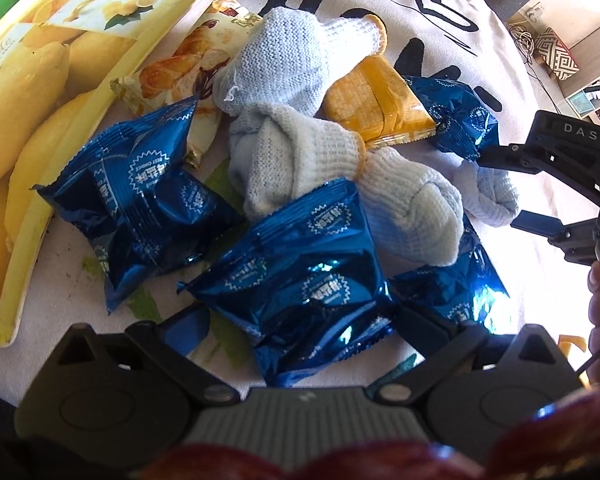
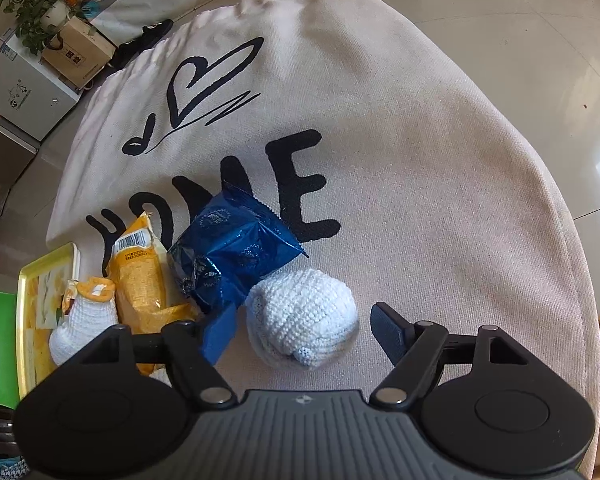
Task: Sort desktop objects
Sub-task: 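Lift the knit ball with the right gripper while the left tool approaches a blue packet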
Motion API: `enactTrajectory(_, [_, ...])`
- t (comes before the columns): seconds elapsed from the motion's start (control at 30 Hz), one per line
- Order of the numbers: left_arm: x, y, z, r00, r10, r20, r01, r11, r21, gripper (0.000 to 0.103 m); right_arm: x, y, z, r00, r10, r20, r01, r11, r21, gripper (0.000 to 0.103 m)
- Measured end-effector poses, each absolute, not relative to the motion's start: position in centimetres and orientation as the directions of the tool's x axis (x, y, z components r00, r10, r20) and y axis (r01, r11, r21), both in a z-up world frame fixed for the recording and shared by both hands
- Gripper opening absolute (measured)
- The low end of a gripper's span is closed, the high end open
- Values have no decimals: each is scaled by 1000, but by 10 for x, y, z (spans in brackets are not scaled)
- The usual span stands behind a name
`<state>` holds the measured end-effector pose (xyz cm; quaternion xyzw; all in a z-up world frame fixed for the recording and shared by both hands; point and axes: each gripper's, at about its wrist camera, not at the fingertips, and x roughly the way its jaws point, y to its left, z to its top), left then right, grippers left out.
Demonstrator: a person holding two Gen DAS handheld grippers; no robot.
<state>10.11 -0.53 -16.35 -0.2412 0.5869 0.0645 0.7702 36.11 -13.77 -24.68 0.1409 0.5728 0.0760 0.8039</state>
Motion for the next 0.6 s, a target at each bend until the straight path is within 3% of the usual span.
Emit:
enactTrajectory(0.3, [99, 14, -160, 343, -287, -895, -474, 770, -428, 102, 363, -136, -250, 322, 283, -903, 36, 950, 311, 75])
enactTrajectory(0.6, [105, 19, -166, 333, -253, -908, -521, 753, -401, 103, 363, -134, -254, 311, 280, -908, 34, 952, 305, 75])
